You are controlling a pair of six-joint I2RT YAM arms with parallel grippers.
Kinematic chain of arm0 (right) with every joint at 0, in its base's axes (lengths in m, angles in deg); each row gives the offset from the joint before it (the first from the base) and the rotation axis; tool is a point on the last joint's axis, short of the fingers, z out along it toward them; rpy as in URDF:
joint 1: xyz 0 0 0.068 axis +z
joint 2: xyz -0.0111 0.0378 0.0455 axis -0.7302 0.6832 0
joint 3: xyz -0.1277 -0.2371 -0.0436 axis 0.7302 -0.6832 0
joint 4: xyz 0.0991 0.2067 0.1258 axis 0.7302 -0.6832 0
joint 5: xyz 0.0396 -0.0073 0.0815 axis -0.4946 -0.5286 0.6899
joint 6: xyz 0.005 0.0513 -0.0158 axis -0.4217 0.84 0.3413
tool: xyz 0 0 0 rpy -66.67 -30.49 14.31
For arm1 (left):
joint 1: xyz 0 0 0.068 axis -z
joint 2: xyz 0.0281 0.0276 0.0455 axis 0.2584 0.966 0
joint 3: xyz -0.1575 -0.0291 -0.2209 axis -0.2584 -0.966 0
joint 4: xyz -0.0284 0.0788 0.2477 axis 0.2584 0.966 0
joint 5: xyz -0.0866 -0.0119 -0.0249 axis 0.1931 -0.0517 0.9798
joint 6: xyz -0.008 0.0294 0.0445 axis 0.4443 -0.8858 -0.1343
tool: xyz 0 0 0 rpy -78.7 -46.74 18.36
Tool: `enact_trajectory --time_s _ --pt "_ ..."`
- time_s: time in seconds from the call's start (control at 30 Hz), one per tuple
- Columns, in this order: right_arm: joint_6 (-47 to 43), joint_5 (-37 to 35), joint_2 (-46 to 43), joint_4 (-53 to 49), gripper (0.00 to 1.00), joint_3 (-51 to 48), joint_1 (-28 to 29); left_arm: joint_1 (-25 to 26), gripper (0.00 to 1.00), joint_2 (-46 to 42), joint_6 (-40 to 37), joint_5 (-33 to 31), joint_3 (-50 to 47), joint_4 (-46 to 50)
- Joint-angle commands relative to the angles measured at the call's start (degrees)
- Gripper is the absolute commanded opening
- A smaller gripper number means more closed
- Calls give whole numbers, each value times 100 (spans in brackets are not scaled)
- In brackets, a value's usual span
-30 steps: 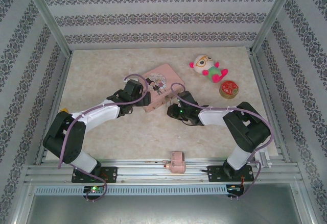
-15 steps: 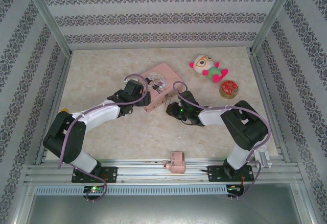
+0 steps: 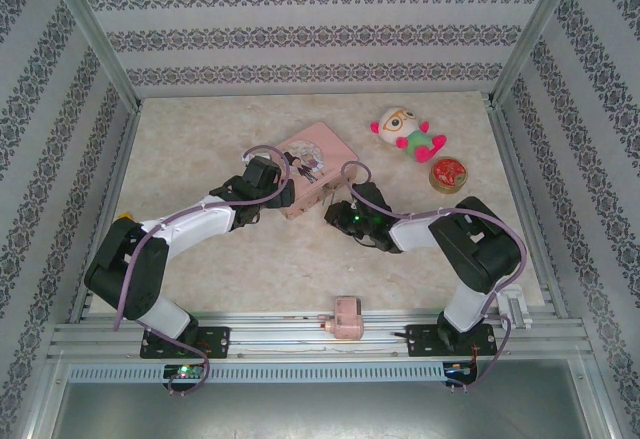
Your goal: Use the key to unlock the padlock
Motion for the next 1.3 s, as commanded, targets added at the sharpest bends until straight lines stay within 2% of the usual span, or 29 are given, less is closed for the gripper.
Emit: enact_trajectory --time_s 0.0,0.97,1.27 --pt "283 -49 437 635 0 -21 -9 23 99 38 -105 -286 -215 730" --pt "1144 -398 1053 2051 0 -232 119 15 99 29 -147 -227 -187 792" --pt "1235 -557 1023 2186 0 -372 110 14 99 11 -139 -212 -200 765"
